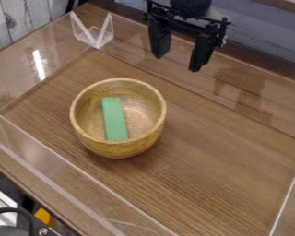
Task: Remove the green block from inside the brown bowl and put it on the table
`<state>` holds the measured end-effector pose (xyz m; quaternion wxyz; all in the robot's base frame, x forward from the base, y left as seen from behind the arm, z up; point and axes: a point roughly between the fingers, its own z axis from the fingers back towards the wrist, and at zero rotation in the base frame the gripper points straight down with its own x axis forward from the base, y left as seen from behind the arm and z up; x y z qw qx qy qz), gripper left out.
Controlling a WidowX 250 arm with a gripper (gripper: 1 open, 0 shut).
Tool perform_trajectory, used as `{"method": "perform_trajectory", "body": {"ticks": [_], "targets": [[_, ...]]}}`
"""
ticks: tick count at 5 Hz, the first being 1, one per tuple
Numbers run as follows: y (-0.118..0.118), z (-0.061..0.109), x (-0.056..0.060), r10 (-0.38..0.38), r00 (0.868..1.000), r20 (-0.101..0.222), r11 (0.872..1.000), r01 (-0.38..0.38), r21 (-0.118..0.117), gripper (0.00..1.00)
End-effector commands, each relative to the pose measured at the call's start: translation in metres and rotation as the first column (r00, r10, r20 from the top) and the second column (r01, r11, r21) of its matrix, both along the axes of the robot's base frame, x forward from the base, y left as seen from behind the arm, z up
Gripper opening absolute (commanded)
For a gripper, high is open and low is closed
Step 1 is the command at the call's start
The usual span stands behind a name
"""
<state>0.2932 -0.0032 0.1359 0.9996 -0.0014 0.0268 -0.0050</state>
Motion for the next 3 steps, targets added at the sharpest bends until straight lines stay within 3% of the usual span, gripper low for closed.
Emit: {"method": "perform_trajectory", "body": {"ticks": [1,3], "targets": [[0.002,-0.005,-0.004,0.016,1.0,-0.013,1.0,-0.016,-0.004,1.0],[0.039,0.001,-0.033,0.166,0.986,0.025,0.986,-0.165,-0.022,1.0]]}}
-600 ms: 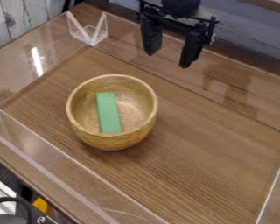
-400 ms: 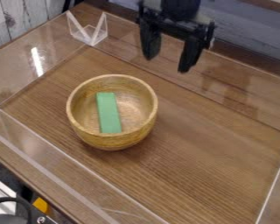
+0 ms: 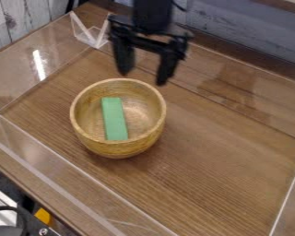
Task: Remove the green block from inside the brown bowl and put it on the table
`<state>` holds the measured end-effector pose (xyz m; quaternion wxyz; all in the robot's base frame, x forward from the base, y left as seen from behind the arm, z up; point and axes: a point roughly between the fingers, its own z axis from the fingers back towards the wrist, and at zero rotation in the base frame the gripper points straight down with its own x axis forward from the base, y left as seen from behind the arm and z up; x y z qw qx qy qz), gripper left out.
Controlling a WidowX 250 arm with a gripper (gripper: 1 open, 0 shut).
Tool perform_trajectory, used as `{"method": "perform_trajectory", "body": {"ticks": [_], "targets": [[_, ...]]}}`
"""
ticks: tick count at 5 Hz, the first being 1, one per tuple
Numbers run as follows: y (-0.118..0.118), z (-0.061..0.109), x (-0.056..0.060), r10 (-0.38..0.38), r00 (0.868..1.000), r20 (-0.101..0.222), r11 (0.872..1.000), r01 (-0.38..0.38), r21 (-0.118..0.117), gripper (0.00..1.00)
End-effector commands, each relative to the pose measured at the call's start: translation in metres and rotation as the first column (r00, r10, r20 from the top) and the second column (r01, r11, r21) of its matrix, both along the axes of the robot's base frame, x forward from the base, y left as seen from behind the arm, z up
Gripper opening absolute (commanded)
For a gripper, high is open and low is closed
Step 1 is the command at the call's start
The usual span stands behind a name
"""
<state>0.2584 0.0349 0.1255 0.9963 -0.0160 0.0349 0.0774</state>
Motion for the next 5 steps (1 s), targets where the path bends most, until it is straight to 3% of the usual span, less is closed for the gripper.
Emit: {"method": "perform_trajectory", "body": {"ticks": [1,3,5], "targets": [[0.019,0.008,-0.012,0.073,0.995,0.063,0.997,-0.074,0.011,1.0],[0.039,-0.009,-0.022,0.196,0.975,0.108,0.98,-0.197,0.006,1.0],[0.04,-0.025,-0.024,0.25,0.962,0.106,0.968,-0.252,0.004,1.0]]}}
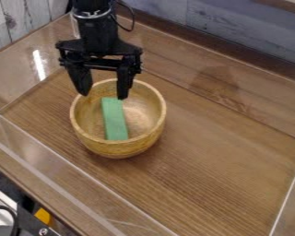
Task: Remove the green block from inside the brown bowl and put it on the table
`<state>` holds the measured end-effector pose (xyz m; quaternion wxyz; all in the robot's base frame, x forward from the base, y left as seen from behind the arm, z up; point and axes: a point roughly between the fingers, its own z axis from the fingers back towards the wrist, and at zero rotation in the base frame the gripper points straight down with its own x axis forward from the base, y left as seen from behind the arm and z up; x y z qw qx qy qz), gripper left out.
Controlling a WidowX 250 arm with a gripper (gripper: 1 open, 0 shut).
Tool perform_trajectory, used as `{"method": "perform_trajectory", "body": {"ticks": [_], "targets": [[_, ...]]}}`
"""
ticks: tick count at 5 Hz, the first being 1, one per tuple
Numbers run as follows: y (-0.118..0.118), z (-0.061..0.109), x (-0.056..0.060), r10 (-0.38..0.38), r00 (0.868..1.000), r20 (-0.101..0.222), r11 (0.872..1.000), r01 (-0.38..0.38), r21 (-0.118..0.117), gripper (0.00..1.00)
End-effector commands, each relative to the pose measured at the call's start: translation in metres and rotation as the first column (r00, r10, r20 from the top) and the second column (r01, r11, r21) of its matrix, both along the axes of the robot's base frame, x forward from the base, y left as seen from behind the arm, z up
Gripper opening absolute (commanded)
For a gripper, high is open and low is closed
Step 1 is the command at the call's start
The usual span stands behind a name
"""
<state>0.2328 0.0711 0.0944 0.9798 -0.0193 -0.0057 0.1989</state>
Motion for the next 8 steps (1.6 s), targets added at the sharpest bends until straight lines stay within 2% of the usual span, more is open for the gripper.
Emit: {"method": "perform_trajectory", "body": {"ticks": [1,2,5,8], "targets": [[0.004,-0.001,0.001,0.021,1.0,0.021,1.0,-0.021,0.013,1.0],[0.004,-0.008,0.0,0.033,0.999,0.018,0.999,-0.033,0.008,1.0],[0.003,-0.026,0.005,0.093,0.995,0.037,0.995,-0.092,-0.024,1.0],[-0.004,-0.024,0.006,0.134,0.989,0.063,0.991,-0.131,-0.04,1.0]]}}
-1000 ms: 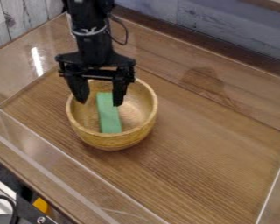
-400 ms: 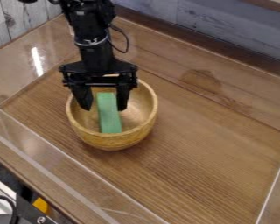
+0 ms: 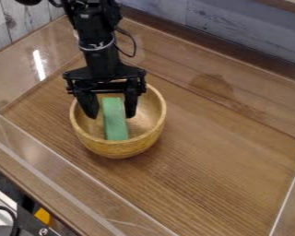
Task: Remove the green block from inside the brown bowl and put it on the table
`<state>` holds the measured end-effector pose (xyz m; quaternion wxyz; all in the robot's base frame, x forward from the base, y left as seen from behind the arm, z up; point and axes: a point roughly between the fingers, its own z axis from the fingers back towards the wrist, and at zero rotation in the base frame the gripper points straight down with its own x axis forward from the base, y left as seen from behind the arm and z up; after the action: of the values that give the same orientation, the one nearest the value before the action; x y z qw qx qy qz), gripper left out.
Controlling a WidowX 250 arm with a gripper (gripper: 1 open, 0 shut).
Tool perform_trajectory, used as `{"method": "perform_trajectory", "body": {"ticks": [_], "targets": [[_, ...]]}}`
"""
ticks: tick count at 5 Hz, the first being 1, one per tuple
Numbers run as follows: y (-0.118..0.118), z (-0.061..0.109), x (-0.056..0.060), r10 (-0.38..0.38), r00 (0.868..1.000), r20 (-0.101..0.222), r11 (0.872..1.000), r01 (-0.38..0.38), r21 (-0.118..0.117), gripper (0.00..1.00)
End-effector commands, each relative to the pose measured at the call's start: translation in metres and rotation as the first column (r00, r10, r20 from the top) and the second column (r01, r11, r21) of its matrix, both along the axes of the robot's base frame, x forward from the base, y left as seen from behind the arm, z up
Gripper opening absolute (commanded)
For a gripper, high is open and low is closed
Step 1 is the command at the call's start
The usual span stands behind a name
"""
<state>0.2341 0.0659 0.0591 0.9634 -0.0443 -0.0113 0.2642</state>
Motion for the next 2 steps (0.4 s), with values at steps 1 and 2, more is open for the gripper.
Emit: {"method": "perform_trajectory", "body": {"ticks": [1,2], "targets": [[-0.0012,0.0141,0.005,0.006,0.998,0.061,1.0,-0.007,0.015,1.0],[-0.0032,0.0153,0.0054,0.008,0.997,0.076,1.0,-0.009,0.021,1.0]]}}
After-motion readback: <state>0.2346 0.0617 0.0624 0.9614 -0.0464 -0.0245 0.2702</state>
